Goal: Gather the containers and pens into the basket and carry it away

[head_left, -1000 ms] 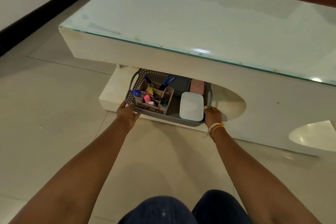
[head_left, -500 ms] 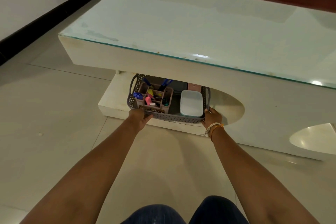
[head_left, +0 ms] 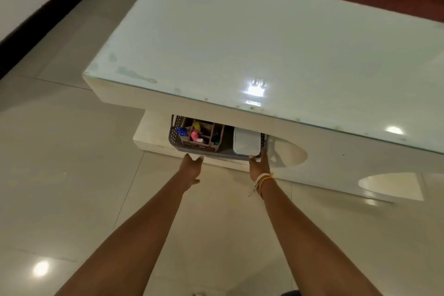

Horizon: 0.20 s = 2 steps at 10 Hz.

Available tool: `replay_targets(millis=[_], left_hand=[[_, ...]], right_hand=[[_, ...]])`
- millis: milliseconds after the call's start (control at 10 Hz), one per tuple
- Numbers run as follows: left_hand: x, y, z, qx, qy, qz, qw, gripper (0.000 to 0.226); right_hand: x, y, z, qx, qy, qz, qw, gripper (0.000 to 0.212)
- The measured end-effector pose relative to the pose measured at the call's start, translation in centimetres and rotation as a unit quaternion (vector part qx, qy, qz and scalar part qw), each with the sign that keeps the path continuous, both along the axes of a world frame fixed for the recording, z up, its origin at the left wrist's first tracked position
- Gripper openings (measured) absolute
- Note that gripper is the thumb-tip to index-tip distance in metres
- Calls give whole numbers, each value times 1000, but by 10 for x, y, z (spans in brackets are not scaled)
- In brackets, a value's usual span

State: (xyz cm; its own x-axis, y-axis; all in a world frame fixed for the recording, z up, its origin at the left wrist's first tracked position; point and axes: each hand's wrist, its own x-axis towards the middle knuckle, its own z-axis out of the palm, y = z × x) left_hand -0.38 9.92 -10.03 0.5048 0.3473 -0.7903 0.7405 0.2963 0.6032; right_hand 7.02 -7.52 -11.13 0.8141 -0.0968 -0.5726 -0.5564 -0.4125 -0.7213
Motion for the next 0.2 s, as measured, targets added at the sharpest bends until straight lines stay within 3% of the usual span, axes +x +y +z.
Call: replay_targets(millis=[200], left_hand=[[-24, -35, 90, 95, 4, -98, 991, 62]], right_hand=[[-47, 5, 88, -15, 53, 102, 993, 57]])
